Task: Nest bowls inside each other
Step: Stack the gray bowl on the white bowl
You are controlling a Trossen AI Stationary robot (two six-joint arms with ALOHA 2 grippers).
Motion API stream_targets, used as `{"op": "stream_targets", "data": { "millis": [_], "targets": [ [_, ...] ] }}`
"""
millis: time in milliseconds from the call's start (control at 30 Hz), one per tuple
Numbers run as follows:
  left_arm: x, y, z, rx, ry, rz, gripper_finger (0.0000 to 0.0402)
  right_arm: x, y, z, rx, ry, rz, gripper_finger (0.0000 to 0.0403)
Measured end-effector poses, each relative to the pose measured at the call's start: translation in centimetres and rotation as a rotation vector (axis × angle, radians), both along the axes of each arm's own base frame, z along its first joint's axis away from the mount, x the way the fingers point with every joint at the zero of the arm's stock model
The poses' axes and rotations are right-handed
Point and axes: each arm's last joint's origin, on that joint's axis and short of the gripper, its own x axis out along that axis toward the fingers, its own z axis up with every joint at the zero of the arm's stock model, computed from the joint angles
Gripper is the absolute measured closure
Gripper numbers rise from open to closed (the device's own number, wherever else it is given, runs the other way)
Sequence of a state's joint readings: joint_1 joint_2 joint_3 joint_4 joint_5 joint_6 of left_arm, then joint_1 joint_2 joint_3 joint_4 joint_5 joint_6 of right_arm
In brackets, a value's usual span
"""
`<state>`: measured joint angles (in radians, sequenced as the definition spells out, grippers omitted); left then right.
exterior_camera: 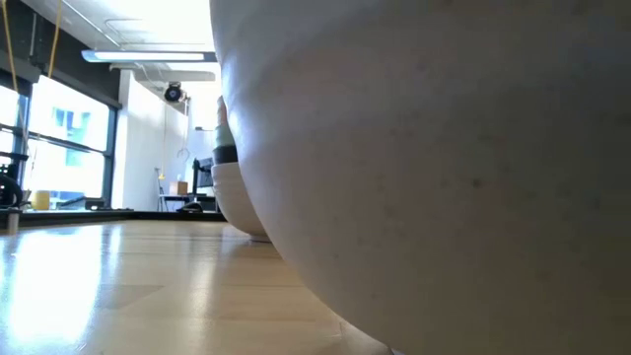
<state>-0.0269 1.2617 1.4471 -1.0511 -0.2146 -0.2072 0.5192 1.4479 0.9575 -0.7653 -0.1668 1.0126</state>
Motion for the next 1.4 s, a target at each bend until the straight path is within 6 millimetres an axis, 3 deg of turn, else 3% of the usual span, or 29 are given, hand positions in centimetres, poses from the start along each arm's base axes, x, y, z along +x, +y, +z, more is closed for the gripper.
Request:
{"op": "stream_targets", "data": {
  "millis": [433, 800, 1067, 1267, 1400],
  "targets": [
    [-1.2, 0.3, -0.8, 0.058, 0.139, 0.084, 0.0220, 2.1, -2.9, 8.2, -0.119, -0.067, -0.064, 0.0403],
    [-2.5, 0.5, -1.6, 0.092, 0.287, 0.131, 0.0220, 3.0, -7.3, 13.9, -0.156, -0.130, -0.212, 0.0403],
    [-3.0, 0.3, -4.6, 0.053, 0.431, 0.106, 0.0220, 3.4, -10.6, 15.9, -0.177, -0.182, -0.272, 0.0403],
    [-4.2, 0.3, -7.0, 0.028, 0.501, 0.110, 0.0220, 3.5, -12.8, 16.2, -0.176, -0.193, -0.291, 0.0403],
    [-5.5, 0.5, -7.3, 0.015, 0.488, 0.133, 0.0220, 3.7, -14.3, 16.1, -0.145, -0.182, -0.315, 0.0403]
  ]
}}
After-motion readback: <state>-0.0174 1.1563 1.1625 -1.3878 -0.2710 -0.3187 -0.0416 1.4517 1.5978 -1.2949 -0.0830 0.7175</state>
